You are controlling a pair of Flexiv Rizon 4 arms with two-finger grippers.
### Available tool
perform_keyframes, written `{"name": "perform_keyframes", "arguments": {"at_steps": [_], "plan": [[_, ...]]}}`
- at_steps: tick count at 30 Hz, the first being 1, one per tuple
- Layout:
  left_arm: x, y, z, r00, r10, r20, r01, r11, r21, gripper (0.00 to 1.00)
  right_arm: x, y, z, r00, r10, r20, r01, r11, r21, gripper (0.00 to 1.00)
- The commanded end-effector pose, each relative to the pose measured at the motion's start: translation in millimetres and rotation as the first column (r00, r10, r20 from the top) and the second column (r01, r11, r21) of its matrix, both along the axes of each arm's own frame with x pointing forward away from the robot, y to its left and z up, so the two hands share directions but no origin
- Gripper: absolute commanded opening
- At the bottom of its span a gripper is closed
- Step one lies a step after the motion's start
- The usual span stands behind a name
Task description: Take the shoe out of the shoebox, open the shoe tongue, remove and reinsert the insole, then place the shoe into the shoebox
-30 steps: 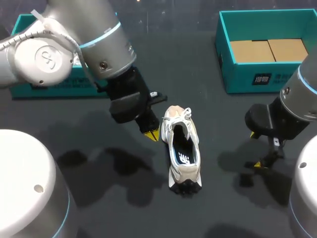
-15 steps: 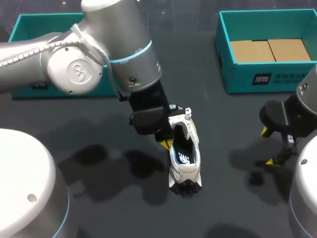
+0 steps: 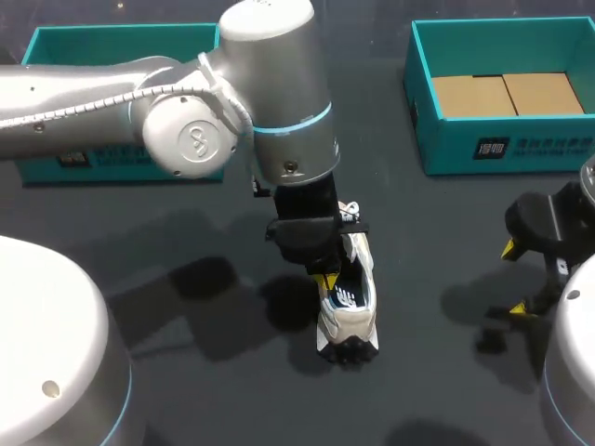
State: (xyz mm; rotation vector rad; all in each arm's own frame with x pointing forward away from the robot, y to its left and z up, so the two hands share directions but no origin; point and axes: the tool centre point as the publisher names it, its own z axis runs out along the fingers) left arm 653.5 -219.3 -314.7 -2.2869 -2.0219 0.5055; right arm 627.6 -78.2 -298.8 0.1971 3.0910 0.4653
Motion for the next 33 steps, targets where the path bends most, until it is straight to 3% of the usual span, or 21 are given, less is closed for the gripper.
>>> {"name": "perform_keyframes", "arguments": {"at_steps": [1,21,29,33], "plan": [[4.9,-14,-12,1.000,-0.026,0.000,0.025,0.997,0.075,0.00,-2.5,-1,0,1.000,0.000,0.004,0.000,1.000,-0.001,1.00],[1.3,-16,-51,0.996,-0.084,0.012,0.079,0.970,0.230,0.00,-2.5,-1,0,1.000,0.000,0.004,0.000,1.000,-0.001,1.00],[4.9,-11,-29,0.996,-0.077,0.034,0.069,0.980,0.187,0.00,-2.5,-1,0,1.000,0.000,0.004,0.000,1.000,-0.001,1.00],[3.1,-10,-37,0.995,-0.095,0.030,0.087,0.975,0.205,0.00,-2.5,-1,0,1.000,0.000,0.004,0.000,1.000,-0.001,1.00]]}}
